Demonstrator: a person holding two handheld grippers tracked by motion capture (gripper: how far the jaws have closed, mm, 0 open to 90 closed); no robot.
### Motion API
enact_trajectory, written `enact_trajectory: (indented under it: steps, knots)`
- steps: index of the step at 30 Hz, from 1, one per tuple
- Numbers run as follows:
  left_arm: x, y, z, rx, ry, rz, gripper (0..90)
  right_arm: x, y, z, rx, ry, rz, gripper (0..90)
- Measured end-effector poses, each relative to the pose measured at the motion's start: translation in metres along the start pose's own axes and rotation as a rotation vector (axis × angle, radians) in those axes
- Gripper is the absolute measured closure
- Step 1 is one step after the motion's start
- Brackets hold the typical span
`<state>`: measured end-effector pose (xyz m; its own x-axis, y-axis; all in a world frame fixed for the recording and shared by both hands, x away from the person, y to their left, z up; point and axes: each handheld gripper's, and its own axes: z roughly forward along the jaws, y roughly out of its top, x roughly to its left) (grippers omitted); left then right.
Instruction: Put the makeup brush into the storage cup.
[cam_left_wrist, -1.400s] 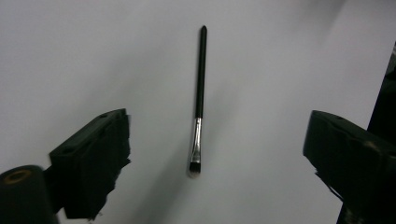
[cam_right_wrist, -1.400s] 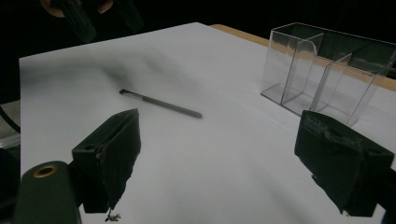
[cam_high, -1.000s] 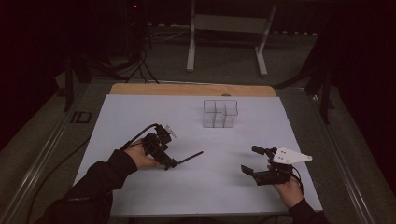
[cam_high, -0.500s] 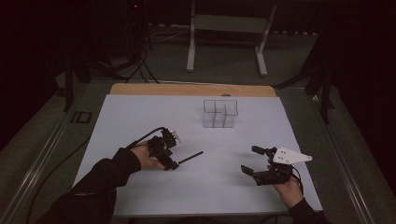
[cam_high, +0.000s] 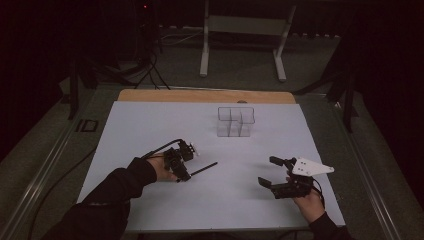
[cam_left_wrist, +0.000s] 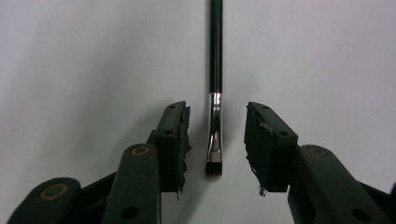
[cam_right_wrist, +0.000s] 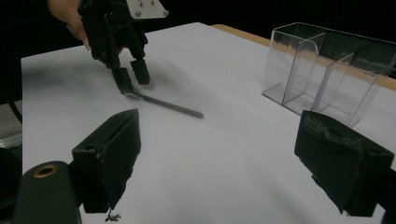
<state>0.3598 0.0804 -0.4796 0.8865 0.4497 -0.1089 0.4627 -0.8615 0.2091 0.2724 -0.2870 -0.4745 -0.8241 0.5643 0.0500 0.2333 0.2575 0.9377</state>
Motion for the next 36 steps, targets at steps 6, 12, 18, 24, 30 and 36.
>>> enact_trajectory:
  steps: [6,12,18,24,30,36]
  knots:
    - [-0.001,0.001,0.006,0.03,0.008,0.027,66.0,0.0,0.0,0.0,0.001,0.0,-0.001,14.7]
    - [-0.001,0.002,0.011,0.045,0.011,0.037,69.8,0.0,0.0,0.001,0.003,0.002,0.0,14.7]
    - [-0.002,0.004,0.012,0.052,0.02,0.057,74.1,0.0,0.0,0.0,0.003,0.001,0.0,14.7]
    - [-0.009,0.007,0.013,0.074,0.058,0.074,74.3,0.0,0.0,0.001,0.006,-0.001,-0.001,14.7]
    - [-0.01,0.007,0.014,0.081,0.064,0.075,76.6,-0.001,-0.001,0.001,0.008,-0.001,0.002,14.6]
    - [-0.013,0.009,0.014,0.096,0.06,0.089,83.6,-0.001,-0.001,0.001,0.01,-0.003,0.002,14.7]
